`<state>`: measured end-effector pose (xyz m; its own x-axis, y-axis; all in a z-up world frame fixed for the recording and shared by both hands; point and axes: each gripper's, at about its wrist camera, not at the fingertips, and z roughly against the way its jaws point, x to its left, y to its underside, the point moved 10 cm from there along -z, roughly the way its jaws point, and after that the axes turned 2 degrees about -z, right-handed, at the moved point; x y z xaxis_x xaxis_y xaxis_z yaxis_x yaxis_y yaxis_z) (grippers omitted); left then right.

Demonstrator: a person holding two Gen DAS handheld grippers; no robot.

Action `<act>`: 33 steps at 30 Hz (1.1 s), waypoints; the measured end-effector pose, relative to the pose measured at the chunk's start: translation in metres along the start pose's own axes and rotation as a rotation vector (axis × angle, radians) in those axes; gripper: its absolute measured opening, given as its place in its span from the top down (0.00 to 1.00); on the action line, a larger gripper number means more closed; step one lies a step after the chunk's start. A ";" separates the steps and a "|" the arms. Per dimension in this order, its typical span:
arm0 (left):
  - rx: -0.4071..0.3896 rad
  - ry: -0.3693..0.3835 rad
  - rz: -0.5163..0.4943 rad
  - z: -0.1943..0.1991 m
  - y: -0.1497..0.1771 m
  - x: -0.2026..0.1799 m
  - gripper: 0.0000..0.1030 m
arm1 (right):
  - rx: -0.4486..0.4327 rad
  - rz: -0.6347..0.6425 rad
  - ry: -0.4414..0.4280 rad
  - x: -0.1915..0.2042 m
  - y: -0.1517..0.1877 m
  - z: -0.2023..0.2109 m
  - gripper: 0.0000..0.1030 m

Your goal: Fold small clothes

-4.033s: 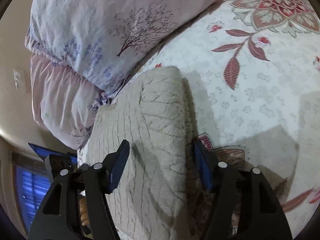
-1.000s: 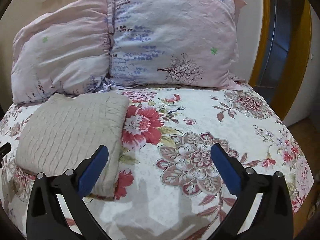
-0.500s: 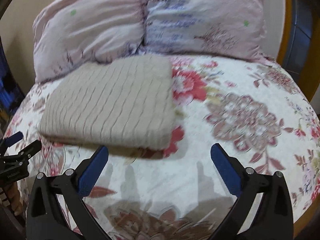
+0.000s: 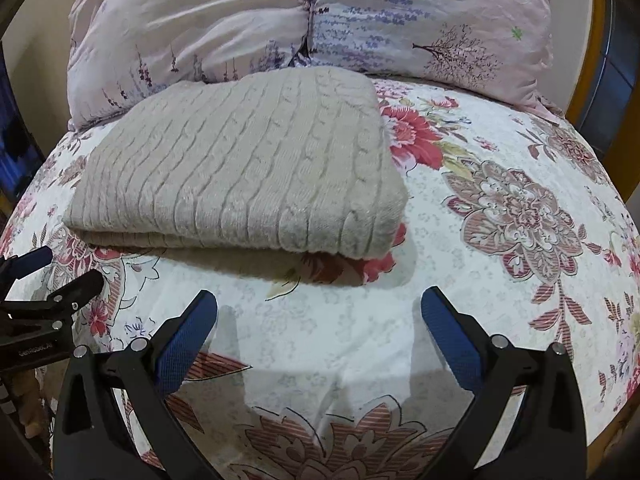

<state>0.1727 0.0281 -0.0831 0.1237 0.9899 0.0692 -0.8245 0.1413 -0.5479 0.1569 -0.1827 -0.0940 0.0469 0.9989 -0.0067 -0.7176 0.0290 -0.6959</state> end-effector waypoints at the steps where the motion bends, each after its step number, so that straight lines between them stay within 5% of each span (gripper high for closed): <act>1: 0.005 0.009 0.010 -0.001 0.000 0.000 0.02 | 0.002 0.002 0.001 0.000 0.000 -0.001 0.01; 33: 0.028 0.023 0.029 -0.004 0.000 0.003 0.02 | 0.033 -0.014 0.033 0.000 0.005 -0.006 0.01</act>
<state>0.1755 0.0311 -0.0862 0.1123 0.9931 0.0342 -0.8430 0.1134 -0.5258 0.1575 -0.1826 -0.1014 0.0797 0.9966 -0.0214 -0.7391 0.0447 -0.6721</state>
